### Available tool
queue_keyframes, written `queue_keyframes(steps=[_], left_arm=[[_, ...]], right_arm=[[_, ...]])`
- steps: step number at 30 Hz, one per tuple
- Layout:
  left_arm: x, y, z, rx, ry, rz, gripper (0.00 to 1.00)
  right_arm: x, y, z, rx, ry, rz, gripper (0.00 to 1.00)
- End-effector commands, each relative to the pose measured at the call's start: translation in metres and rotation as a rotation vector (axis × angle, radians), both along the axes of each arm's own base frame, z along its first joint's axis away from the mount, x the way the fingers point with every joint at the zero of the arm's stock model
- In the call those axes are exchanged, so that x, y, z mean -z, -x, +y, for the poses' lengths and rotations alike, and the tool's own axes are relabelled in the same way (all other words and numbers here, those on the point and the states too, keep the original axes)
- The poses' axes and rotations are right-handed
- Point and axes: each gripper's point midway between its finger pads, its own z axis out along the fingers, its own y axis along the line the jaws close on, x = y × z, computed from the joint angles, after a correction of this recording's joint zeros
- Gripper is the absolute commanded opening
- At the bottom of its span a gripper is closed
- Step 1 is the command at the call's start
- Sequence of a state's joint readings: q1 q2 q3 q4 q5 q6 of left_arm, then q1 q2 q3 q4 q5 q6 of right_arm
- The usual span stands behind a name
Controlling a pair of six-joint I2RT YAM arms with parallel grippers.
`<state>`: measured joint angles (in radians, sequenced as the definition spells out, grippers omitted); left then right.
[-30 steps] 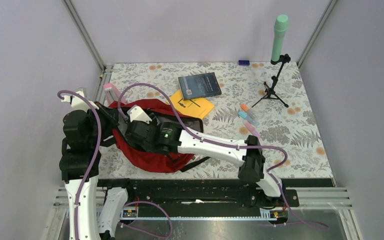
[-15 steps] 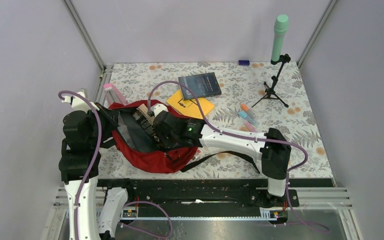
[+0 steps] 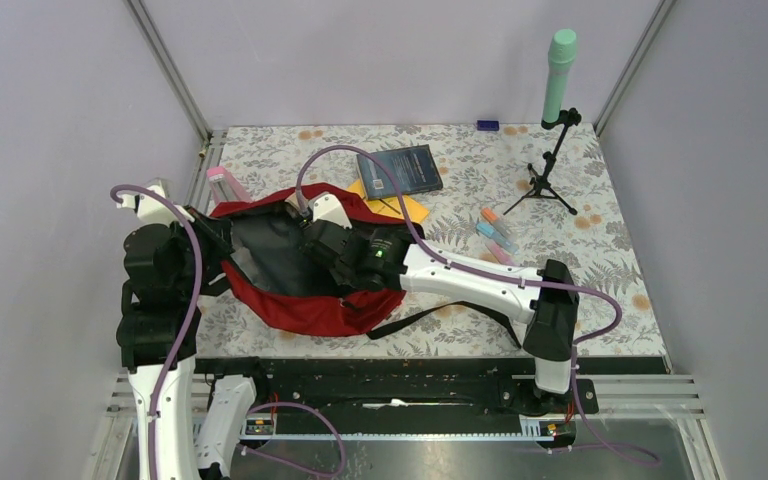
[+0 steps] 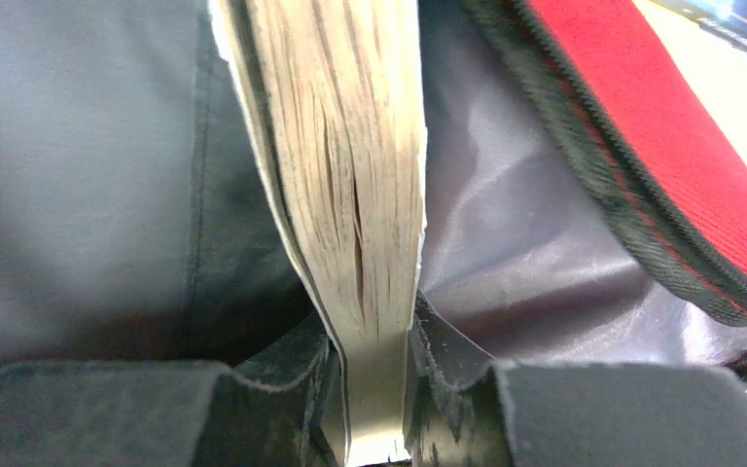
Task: Pack the student bag
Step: Place the book in the student bag.
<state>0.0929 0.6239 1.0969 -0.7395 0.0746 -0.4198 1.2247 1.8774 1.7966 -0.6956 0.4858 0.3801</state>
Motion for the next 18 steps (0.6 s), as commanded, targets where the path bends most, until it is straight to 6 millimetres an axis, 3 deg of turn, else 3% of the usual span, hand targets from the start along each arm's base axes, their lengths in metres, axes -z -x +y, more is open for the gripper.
queue_keyframes(steps=[1,5,8,13,18], left_arm=[[-0.035,-0.003,0.019,-0.108,-0.018,-0.111,0.00],[-0.032,-0.001,0.024,-0.139,-0.018,-0.101,0.00],[-0.034,-0.001,0.016,-0.098,-0.008,-0.121,0.00],[-0.037,-0.004,-0.005,0.023,0.014,-0.155,0.00],[-0.035,-0.005,-0.011,0.058,0.026,-0.153,0.00]], right_arm=[[-0.046,-0.024,-0.030,0.159,0.001,-0.159,0.00],[-0.047,-0.030,-0.043,0.209,0.057,-0.201,0.00],[-0.040,-0.035,-0.043,0.217,0.117,-0.225,0.00],[-0.023,-0.029,-0.007,0.149,0.146,-0.201,0.00],[0.001,-0.028,0.025,0.104,0.220,-0.187,0.00]])
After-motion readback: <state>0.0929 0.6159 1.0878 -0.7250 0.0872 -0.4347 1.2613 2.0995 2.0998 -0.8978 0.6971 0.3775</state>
